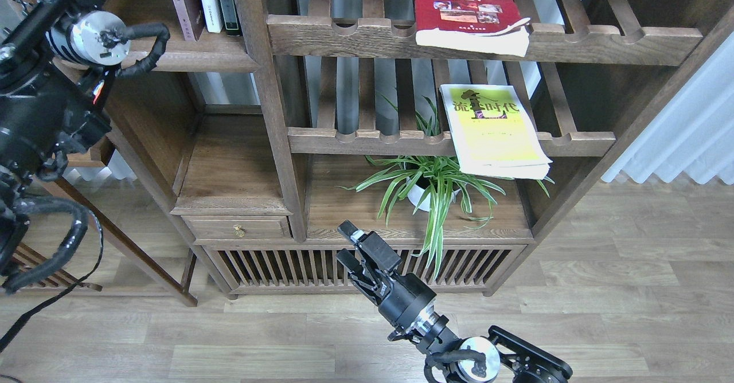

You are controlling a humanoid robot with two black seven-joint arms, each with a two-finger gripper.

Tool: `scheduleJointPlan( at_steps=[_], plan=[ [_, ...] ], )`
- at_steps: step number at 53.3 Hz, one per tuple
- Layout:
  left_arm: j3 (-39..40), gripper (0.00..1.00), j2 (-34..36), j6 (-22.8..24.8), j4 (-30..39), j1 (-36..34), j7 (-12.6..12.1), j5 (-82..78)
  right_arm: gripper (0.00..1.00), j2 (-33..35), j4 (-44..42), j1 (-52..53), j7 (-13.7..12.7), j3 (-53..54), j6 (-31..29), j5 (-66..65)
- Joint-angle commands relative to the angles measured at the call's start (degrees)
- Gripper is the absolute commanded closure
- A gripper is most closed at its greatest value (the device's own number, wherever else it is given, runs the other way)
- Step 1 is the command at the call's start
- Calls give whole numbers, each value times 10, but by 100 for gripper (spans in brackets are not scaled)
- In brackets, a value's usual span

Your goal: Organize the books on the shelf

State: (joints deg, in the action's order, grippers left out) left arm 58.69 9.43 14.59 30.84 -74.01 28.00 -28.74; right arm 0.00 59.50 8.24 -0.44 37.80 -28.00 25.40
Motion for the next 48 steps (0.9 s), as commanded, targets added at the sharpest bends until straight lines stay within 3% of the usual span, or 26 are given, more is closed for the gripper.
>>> scheduleJointPlan(
  at_steps=[1, 29, 40, 45, 48],
  plan=[
    [9, 72, -4, 1, 0, -3, 0, 11, 2, 0, 0, -2, 0, 0, 0, 0],
    [56, 68, -6, 4, 16, 3, 0, 76, 2, 0, 0, -8, 0, 2, 0, -1],
    [64, 58, -4, 18, 42, 25, 0, 154, 2, 0, 0, -9, 0, 3, 0, -1],
    [69, 46, -4, 18, 76, 43, 0, 210, 2, 0, 2, -9, 0, 8, 0, 0],
    [76, 44, -3, 18, 101, 55, 0, 234, 2, 0, 4, -9, 0, 13, 0, 0]
  ],
)
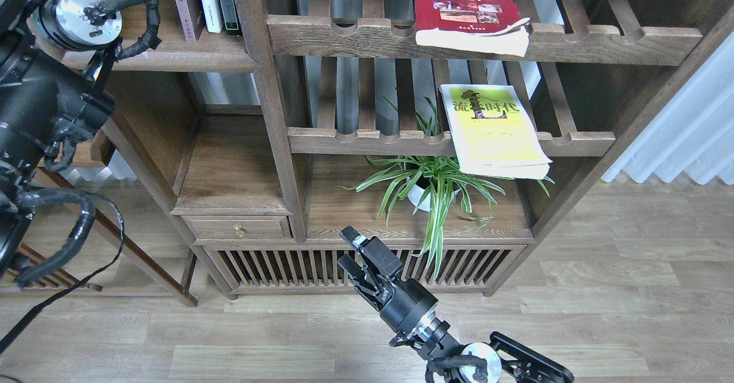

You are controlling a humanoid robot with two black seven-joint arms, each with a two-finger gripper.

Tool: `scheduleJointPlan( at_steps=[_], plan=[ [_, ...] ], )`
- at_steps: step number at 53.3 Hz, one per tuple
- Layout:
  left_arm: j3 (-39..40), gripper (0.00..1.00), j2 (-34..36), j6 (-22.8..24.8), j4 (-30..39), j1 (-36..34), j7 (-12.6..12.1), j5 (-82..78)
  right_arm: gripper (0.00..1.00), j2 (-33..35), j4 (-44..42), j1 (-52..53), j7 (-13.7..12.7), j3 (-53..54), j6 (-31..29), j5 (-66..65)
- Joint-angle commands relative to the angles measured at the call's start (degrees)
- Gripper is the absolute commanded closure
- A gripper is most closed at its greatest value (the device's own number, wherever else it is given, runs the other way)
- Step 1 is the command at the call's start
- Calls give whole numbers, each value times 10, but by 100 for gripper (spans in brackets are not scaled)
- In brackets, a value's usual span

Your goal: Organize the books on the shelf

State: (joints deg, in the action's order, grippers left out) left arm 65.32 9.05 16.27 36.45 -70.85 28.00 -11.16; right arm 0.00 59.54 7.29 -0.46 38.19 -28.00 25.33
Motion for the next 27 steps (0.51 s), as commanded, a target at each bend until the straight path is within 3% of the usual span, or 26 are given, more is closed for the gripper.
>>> scheduleJointPlan(
  at_steps=[1, 4, 17, 27],
  plan=[
    [15, 43, 2, 1, 61, 30, 0, 70, 2, 0, 8, 0, 0, 11, 0, 1],
    [25, 40, 4, -1, 86, 41, 0, 90, 2, 0, 14, 0, -1, 17, 0, 2],
    [46, 2, 5, 1, 152, 69, 0, 128, 2, 0, 44, 1, -1, 53, 0, 4],
    [47, 1, -2, 3, 240, 118, 0, 131, 2, 0, 52, 8, -1, 67, 0, 4]
  ],
)
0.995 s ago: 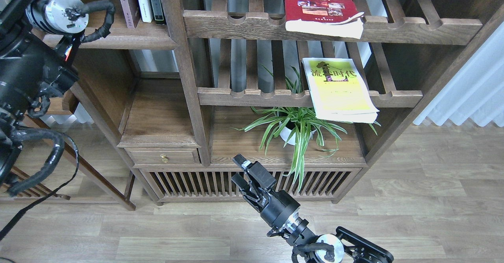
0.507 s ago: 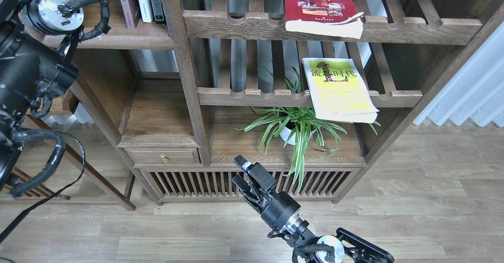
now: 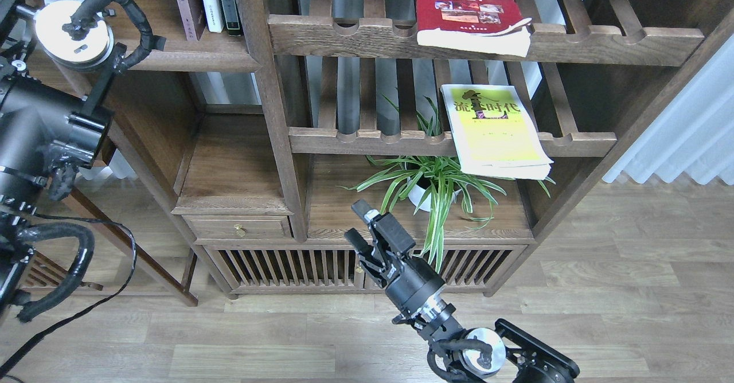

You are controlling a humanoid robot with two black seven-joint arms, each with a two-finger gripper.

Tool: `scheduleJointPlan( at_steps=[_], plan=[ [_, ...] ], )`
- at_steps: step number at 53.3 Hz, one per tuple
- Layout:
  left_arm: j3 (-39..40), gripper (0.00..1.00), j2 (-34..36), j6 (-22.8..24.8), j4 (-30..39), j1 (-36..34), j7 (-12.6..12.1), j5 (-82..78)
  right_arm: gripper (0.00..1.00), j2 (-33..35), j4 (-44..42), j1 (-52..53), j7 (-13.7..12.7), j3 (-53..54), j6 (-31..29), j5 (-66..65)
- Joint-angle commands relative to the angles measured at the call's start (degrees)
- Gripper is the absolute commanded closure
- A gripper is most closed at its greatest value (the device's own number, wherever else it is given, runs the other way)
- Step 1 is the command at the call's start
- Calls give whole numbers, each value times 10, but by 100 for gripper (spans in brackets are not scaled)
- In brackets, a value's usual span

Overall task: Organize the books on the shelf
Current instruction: 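Withdraw the left arm down from the upper shelf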

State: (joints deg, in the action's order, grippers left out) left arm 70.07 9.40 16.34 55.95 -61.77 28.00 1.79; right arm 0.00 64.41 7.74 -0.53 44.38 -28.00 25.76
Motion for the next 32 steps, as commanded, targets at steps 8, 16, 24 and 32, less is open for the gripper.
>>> scheduleJointPlan(
  at_steps=[8, 16, 24, 32],
  plan=[
    [0, 2, -7, 20, 108, 70, 0, 15, 2, 0, 1, 3, 0, 6, 0, 1],
    [2, 7, -4, 107, 114, 93, 0, 16, 2, 0, -2, 3, 1, 11, 0, 1],
    [-1, 5, -6, 117, 137, 110, 0, 16, 2, 0, -4, 3, 1, 17, 0, 1],
    [-5, 0, -6, 86, 170, 114, 0, 16, 2, 0, -6, 4, 0, 18, 0, 1]
  ],
)
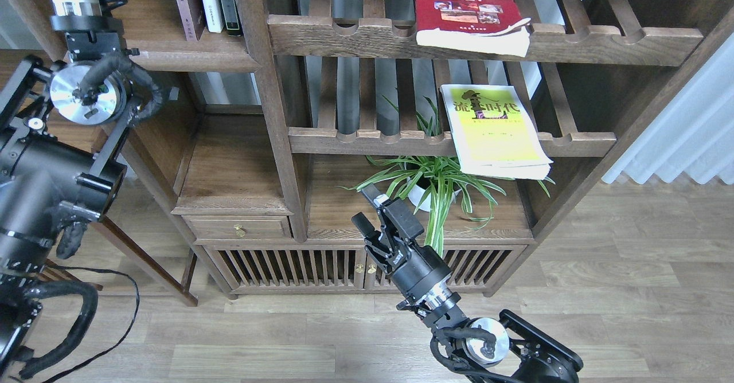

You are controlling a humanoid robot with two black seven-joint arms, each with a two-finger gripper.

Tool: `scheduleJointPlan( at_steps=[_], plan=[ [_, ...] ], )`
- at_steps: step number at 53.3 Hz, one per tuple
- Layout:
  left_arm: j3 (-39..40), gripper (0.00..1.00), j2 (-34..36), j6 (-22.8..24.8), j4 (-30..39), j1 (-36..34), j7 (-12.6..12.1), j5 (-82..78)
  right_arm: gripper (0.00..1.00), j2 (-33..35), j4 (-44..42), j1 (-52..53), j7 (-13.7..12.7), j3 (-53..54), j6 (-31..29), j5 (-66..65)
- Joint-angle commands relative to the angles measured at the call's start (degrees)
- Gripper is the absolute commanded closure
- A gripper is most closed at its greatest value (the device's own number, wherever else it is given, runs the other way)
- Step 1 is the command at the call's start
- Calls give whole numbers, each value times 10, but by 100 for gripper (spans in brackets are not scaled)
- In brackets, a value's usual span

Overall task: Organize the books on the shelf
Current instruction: 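Withdraw the left arm down from the upper shelf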

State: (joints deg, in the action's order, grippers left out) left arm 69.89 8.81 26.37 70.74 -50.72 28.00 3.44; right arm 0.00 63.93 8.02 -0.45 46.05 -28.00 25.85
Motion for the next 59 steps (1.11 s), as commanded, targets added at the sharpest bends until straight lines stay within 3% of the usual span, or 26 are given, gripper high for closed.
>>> scheduleJointPlan(
  at_steps=[1, 14, 21, 45, 53, 59],
  plan=[
    [-5, 0, 0, -15, 29, 4, 0, 0, 2, 0, -1, 2, -1, 3, 0, 0],
    [-35, 0, -3, -11, 85, 53, 0, -4, 2, 0, -6, 2, -1, 29, 0, 0],
    [-49, 0, -2, 16, 85, 67, 0, -4, 2, 0, -6, 2, 0, 69, 0, 1],
    [-165, 0, 8, 16, 85, 90, 0, -4, 2, 0, -22, 2, 0, 114, 0, 0],
    [-176, 0, 8, 16, 84, 122, -74, -1, 2, 0, -44, 2, 0, 119, 0, 1],
    [-190, 0, 11, 16, 82, 155, -96, -2, 2, 0, -76, 12, -1, 133, 0, 2]
  ],
)
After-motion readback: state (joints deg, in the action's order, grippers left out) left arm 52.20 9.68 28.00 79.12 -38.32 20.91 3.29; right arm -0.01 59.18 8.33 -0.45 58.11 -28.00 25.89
